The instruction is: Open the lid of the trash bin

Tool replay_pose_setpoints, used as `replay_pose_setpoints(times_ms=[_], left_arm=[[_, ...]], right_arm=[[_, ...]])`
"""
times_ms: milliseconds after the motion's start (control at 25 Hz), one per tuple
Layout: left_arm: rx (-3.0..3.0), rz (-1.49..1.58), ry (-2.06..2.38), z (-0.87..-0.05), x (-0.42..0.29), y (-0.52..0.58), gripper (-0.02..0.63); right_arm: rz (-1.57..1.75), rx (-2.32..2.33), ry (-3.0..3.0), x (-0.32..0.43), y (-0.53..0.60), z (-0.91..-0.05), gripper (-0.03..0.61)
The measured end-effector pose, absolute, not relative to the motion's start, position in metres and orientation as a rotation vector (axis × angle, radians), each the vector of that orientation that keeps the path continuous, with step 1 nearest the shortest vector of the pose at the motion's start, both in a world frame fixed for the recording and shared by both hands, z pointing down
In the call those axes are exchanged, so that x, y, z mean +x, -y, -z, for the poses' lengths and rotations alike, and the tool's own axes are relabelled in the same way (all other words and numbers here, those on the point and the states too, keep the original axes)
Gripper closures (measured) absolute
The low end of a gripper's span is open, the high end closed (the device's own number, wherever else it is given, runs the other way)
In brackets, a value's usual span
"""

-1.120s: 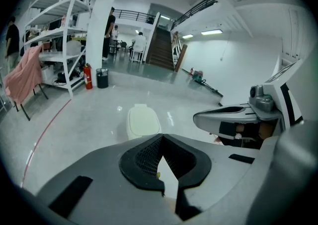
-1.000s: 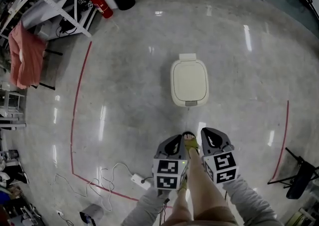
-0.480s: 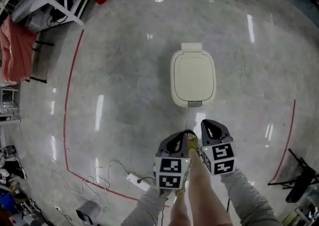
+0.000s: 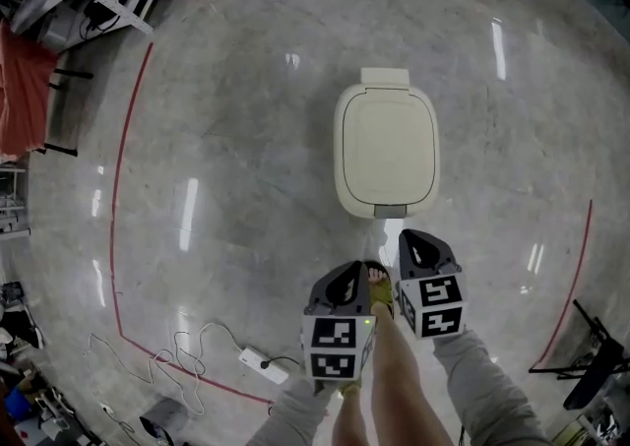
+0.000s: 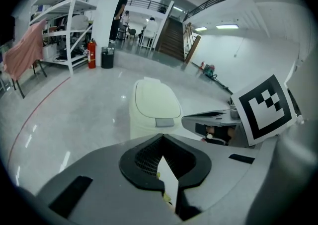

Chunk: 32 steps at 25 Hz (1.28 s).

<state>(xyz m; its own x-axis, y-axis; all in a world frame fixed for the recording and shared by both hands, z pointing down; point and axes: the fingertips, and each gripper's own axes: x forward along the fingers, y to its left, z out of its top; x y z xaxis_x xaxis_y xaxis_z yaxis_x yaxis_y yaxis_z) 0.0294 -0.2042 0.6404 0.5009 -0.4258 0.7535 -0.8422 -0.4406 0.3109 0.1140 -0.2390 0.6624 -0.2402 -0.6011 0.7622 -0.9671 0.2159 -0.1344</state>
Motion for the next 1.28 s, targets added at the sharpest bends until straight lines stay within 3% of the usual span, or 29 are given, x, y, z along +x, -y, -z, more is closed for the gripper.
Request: replay_pose_setpoints(times_ms=[1280], left_arm=[[1.991,-0.793,1.038,-0.678,0.026,0.204,0.609]], right_arm=[[-0.83,1.475,1.839,0.121,0.262,-0.719,0.583]])
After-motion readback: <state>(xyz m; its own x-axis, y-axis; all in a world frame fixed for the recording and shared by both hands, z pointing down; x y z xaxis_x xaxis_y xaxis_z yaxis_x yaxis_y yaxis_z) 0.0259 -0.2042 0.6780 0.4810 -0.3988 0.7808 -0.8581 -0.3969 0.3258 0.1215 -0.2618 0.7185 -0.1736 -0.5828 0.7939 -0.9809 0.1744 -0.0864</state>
